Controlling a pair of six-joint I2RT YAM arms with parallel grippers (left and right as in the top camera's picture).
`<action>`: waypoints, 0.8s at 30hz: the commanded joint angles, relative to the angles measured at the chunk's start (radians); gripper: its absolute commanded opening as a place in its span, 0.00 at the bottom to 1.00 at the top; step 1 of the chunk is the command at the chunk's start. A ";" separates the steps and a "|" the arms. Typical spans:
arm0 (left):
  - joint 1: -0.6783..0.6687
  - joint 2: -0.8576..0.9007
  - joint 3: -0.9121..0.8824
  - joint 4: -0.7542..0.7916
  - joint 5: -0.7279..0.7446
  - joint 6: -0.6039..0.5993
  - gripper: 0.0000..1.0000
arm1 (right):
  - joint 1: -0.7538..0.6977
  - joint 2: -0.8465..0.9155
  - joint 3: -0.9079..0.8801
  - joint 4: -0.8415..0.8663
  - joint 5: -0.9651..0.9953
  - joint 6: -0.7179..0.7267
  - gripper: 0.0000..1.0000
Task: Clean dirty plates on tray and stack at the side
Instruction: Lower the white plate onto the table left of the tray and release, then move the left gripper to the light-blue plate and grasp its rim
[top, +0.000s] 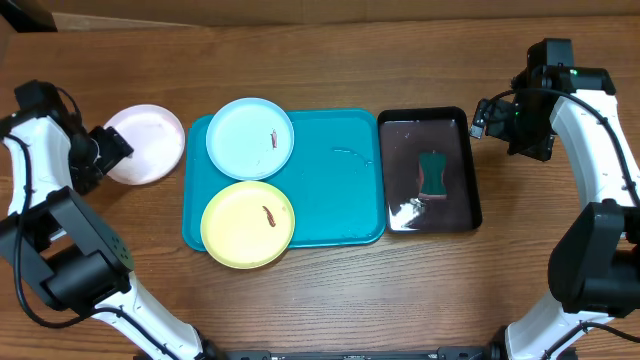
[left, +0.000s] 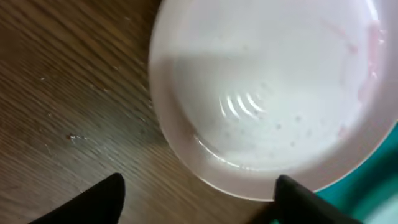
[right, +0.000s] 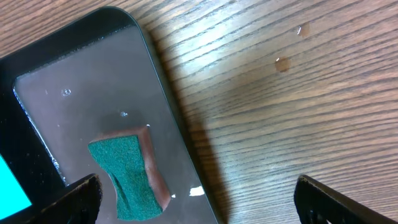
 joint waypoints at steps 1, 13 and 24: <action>-0.021 -0.013 0.177 -0.102 0.145 0.063 0.66 | 0.002 -0.011 0.020 0.002 -0.008 0.003 1.00; -0.305 -0.029 0.234 -0.317 0.061 0.070 0.61 | 0.002 -0.011 0.020 0.002 -0.008 0.003 1.00; -0.455 -0.029 0.075 -0.209 0.005 0.065 0.63 | 0.002 -0.011 0.020 0.002 -0.008 0.003 1.00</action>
